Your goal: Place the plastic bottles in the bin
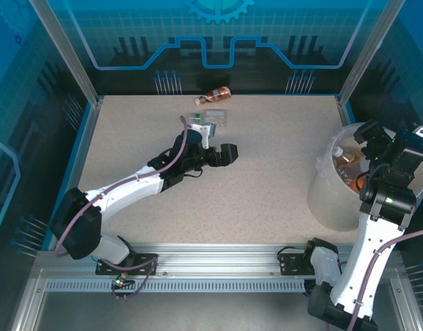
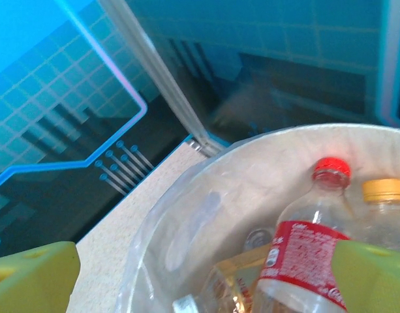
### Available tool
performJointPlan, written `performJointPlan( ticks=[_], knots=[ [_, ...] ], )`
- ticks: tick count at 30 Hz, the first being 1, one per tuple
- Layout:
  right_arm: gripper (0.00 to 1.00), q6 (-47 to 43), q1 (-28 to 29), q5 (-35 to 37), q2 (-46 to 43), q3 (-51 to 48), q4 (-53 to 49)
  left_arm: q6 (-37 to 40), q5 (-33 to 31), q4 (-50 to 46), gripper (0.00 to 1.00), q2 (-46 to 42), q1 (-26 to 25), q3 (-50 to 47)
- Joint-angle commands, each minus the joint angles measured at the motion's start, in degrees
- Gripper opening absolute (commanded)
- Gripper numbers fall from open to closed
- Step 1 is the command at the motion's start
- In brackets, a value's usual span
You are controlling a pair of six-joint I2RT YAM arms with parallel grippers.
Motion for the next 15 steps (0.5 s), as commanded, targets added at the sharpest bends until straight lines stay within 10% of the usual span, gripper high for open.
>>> performJointPlan(
  ticks=[1, 15],
  knots=[
    [1.0, -3.55, 2.09, -10.17, -0.46, 1.02, 0.88, -1.66, -0.62, -1.46, 0.99, 0.63, 1.33, 1.89],
    [1.0, -9.55, 27.62, -19.83, 2.83, -1.85, 12.55, -8.29, -4.07, -5.58, 0.99, 0.68, 7.7, 1.19]
  ],
)
